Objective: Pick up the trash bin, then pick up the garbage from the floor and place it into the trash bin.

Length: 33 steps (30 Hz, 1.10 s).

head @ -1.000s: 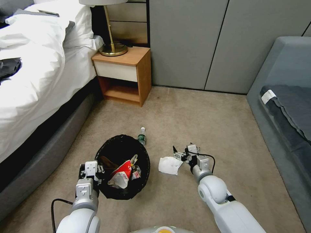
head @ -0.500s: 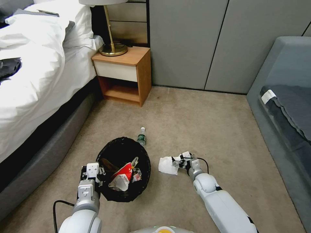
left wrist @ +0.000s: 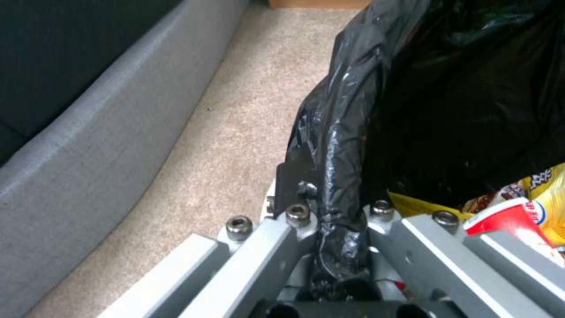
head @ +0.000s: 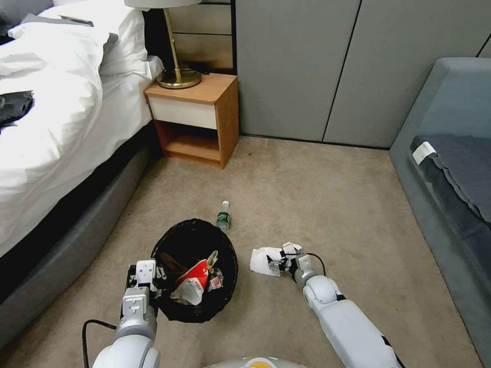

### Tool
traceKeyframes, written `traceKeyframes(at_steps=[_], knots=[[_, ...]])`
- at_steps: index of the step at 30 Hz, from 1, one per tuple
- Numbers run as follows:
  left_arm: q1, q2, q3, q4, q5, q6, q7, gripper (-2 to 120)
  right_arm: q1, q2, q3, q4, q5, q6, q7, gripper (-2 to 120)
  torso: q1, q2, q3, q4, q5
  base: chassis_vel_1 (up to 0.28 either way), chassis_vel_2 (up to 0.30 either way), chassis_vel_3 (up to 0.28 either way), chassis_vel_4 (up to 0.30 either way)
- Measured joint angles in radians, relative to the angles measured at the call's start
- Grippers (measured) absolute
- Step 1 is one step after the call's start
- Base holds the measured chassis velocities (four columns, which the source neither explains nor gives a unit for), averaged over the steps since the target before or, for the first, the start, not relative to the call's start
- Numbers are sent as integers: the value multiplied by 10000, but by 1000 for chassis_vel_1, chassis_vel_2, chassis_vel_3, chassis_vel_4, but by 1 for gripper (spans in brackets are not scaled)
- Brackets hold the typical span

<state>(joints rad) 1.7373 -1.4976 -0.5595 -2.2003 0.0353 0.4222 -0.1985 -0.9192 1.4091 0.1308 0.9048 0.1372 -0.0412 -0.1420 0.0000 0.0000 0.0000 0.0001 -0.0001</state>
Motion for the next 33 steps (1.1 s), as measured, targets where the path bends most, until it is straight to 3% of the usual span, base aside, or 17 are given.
traceKeyframes(at_steps=[10, 13, 18, 20, 23, 29, 33], knots=[[-36, -1, -9, 29, -13, -7, -9, 0, 24, 99, 155, -473, -247, 288, -257, 85, 0, 0, 0, -1, 0, 0, 0, 0, 0], [-46, -6, -2, 71, -17, -7, -13, 0, 7, 123, 200, -551, -282, 409, -293, 68, 0, 0, 0, -1, 1, 0, 0, 0, 0], [-65, -3, -2, 76, -27, -7, -18, 0, -54, 114, 249, -519, -300, 450, -294, 53, 0, 0, -1, -1, 0, 0, 0, 0, 0], [-79, 0, -3, 75, -34, -7, -18, 0, -88, 102, 249, -474, -303, 451, -304, 41, 0, 0, -1, 2, 5, 0, 0, 0, 0], [-95, 0, -2, 76, -36, -7, -19, 0, -112, 80, 256, -428, -304, 451, -306, 35, 0, 0, -1, 3, 5, 0, 0, 0, 0], [-138, -8, 26, 85, -40, -5, -20, 0, -196, -28, 308, -295, -296, 449, -306, 8, 0, 0, 0, 0, 3, 0, 0, 0, 0], [-137, -4, 27, 85, -43, -4, -19, 0, -240, -93, 313, -208, -274, 451, -300, 0, 0, 0, 0, 0, 2, 0, 0, 0, 0]])
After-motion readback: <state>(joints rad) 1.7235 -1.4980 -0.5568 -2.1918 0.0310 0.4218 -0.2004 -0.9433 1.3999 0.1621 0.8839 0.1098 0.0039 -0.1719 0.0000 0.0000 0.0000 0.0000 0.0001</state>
